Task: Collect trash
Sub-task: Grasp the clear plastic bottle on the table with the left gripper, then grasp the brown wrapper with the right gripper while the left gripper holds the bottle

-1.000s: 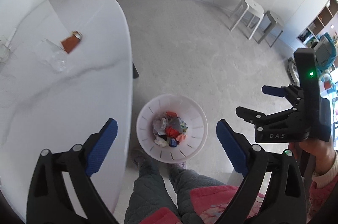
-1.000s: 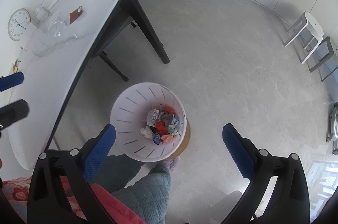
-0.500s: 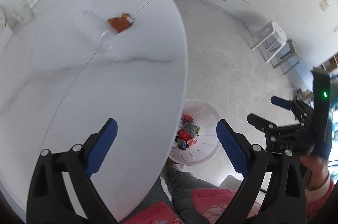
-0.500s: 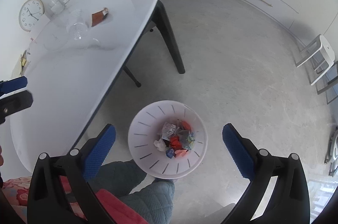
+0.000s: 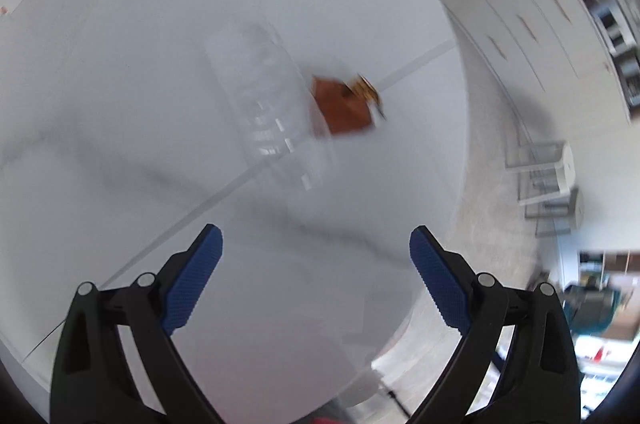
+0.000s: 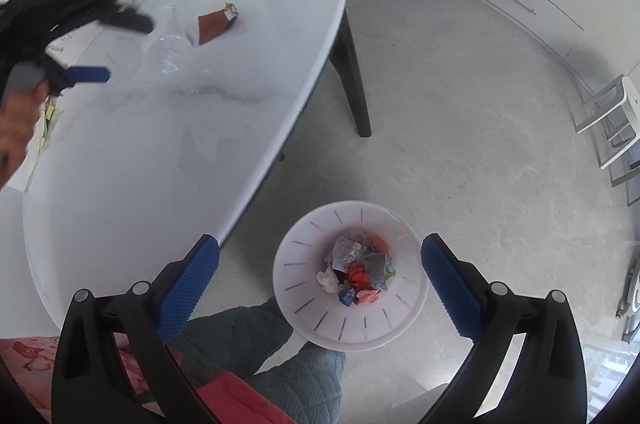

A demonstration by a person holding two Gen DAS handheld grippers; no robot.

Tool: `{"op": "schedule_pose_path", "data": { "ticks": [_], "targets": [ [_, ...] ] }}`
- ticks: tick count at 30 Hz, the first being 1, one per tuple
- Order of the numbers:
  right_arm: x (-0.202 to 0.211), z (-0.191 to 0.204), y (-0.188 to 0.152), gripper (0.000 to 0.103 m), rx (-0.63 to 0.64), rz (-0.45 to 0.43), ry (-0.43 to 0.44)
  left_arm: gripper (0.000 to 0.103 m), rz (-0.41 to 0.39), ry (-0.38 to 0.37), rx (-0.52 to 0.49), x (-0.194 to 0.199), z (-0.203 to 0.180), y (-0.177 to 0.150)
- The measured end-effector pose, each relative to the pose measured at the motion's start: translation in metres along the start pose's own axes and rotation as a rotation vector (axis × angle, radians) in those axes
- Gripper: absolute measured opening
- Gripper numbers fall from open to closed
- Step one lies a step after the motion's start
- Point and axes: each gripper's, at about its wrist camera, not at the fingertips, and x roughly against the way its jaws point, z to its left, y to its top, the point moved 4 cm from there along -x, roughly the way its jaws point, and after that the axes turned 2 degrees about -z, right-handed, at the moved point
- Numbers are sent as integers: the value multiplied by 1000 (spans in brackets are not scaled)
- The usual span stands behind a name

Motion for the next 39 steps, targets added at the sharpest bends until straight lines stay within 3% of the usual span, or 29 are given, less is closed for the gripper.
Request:
{"op": "schedule_pose_path", "data": {
  "ticks": [5,13,17,25,28,33,36,39],
  "targets": [
    [-10,18,28,100,16,-7,14,90,27,53,75,-27,9,41],
    [-26,37,69,100,53,-11,33,90,111,63,178,-66,22,55],
    [-28,43,80,100,77,-11,38,66,120,50,192,-72,27,57],
    [-31,57,90,100,139,-6,78,65,73,56,159,-59,35,47],
    [-35,74,102,100,296,9,106,65,50,46,114,-45,41,36],
    [-47,111,134,100,720,44,107,65,-7,57,-2,-18,45,11],
    [-66,138,152,100,986,124,149,65,-47,79,-21,-4,60,-16],
    [-86,154,163,100,1142,188,147,65,-66,69,-18,1,78,-23]
  ]
}}
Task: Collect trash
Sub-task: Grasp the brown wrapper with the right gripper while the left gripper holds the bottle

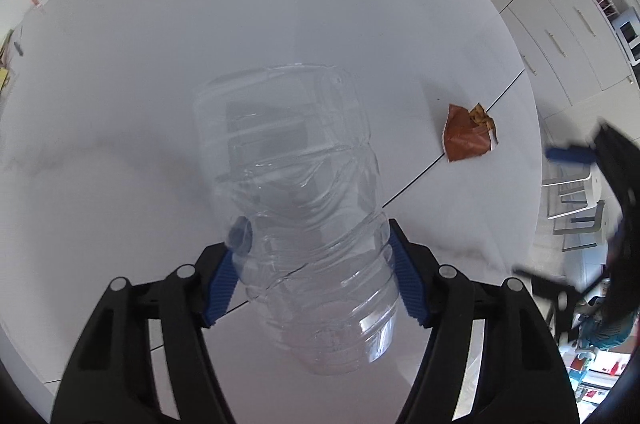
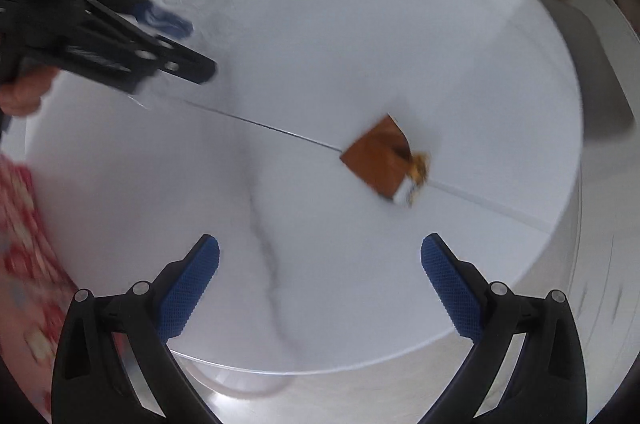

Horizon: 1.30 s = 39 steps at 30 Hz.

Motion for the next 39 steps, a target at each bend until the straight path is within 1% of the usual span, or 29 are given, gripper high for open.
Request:
{"op": "schedule_pose_path", "data": {
  "ticks": [1,2,5,7,9,11,12,13,14,15,16,19,21,23,24,27,28,30,36,39],
  "targets": [
    [-10,-7,8,100,46,37,-6,65,-7,-5,5,3,4,-5],
    [-15,-11,12,100,63,59,-6,65,-12,-1,2,1,2,-4],
    [-29,-23,27,99,120,111,12,65,-44,51,-36,2,9,-5],
    [-36,-28,36,96,162,144,32,65,-48,45,-43,2,17,-3],
    [-42,-31,41,93,195,173,47,65,-40,18,-25,-2,20,3],
    [-50,-33,46,86,233,216,64,65,-33,-3,-12,-6,22,5],
    [-53,-33,47,79,248,233,70,65,-34,-3,-15,-5,25,5],
    [-56,-34,48,74,271,248,70,65,-40,4,-23,-5,26,4],
    [-58,-34,49,71,289,259,70,65,-44,14,-33,-4,30,2],
    [-61,-36,52,65,306,269,70,65,-46,21,-38,-5,32,4],
    [-63,-38,55,62,318,276,69,65,-46,22,-36,-4,32,4],
    [-65,-37,62,61,335,270,65,65,-42,14,-15,-5,37,6],
    [-66,-33,66,58,342,265,69,65,-39,11,-1,-6,39,8],
    [-68,-26,65,55,374,272,51,65,-37,10,2,-14,30,10],
    [-75,-21,72,48,388,283,41,65,-33,11,4,-15,29,10],
    [-75,-17,76,43,404,287,24,65,-25,10,6,-16,30,10],
    [-75,-16,77,31,405,290,19,65,-23,6,3,-16,31,10],
    [-74,-17,80,29,391,291,15,65,-22,3,-3,-14,35,12],
    [-68,-11,84,29,363,281,7,65,-25,-5,-22,-14,38,14],
    [-60,-7,87,29,311,256,-5,65,-24,-10,-33,-14,39,14]
  ]
}}
